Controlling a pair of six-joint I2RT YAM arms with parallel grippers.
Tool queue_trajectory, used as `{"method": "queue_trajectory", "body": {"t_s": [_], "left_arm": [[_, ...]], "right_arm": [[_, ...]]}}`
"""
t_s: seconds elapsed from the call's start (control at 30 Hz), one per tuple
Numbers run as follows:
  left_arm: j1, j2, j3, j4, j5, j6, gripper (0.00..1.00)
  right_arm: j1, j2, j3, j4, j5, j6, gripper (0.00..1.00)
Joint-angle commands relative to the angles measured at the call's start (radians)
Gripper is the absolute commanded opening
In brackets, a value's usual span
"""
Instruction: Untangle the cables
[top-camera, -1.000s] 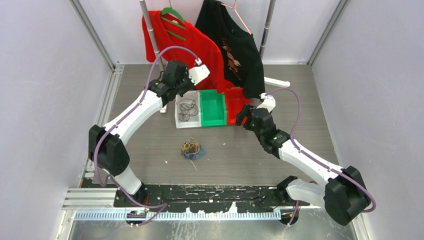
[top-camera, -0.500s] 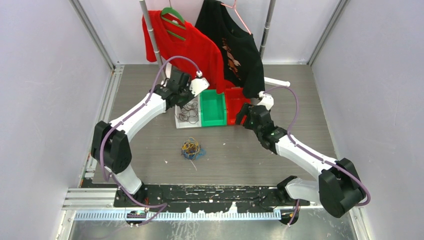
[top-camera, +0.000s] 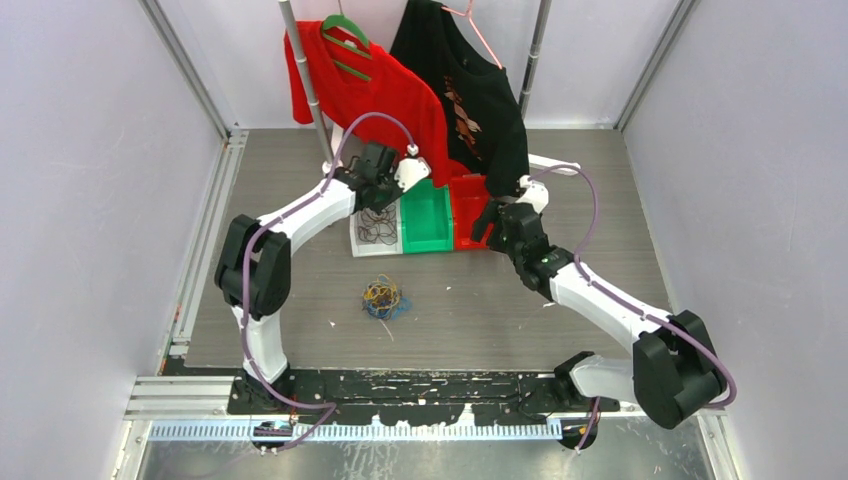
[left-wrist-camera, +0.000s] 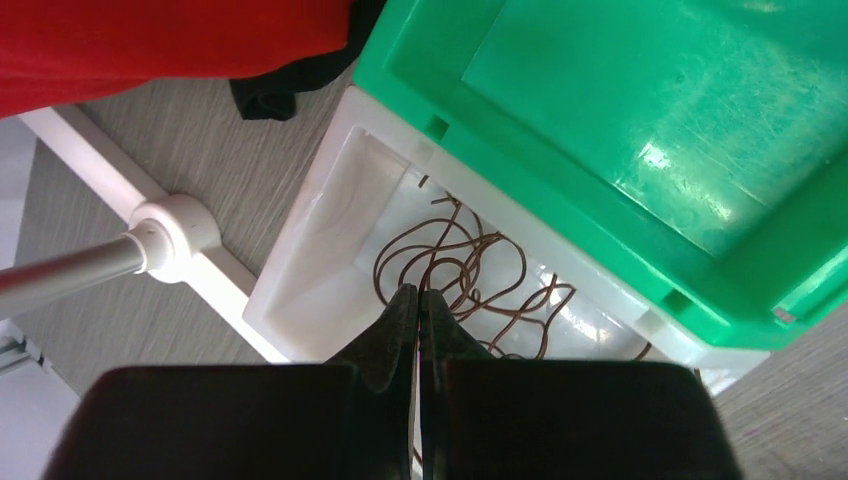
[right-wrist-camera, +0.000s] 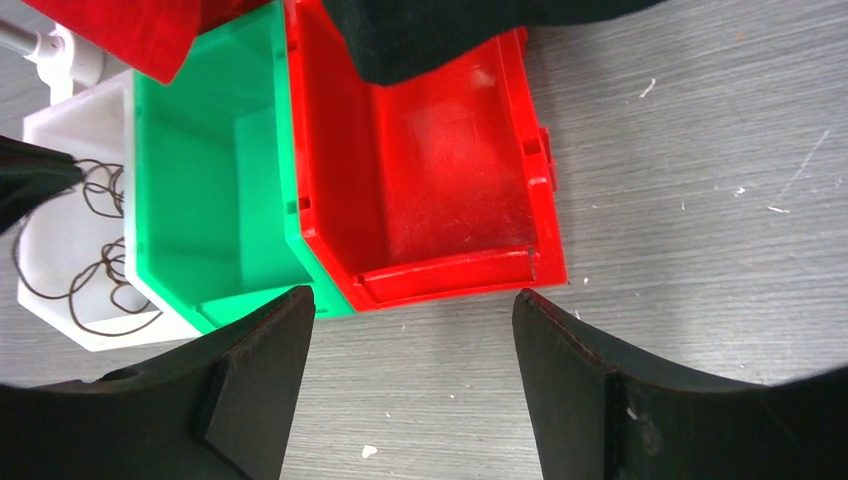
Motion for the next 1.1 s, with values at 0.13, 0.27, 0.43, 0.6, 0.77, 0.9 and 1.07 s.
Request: {"method": "queue_trajectory", "body": {"t_s": [0.13, 0.27, 0.43, 0.6, 0.77, 0.9, 1.07], "left_arm": [[0.026, 0.041, 0.001, 0.199, 0.075, 0.043, 0.0], [0.069, 0.084, 0.077, 0.156, 0.161, 0.012, 0.0], [0.116, 0.113, 0.128, 0.021, 0.25, 0.008, 0.09], [0.131, 0.055, 0.125, -0.048, 0.323, 0.043, 0.32], [0.151, 0.078, 0.291, -0.307, 0.463, 0.047, 0.62], [0.163, 0.059, 0.375, -0.413, 0.557, 0.006, 0.96], [0.167, 0.028, 0.435, -0.491, 0.585, -0.028, 0.99]], "right_arm": [[-0.029, 0.052, 0.121, -0.003, -0.064, 0.003, 0.77], [-0.031, 0.069, 0.147, -0.014, -0.072, -0.012, 0.76], [-0.032, 0.089, 0.202, -0.042, -0.087, -0.028, 0.74], [-0.033, 0.094, 0.214, -0.057, -0.093, -0.026, 0.72], [-0.033, 0.094, 0.221, -0.082, -0.086, -0.025, 0.7], [-0.034, 0.103, 0.23, -0.083, -0.09, -0.052, 0.7], [-0.033, 0.183, 0.236, -0.02, -0.056, -0.093, 0.71]]}}
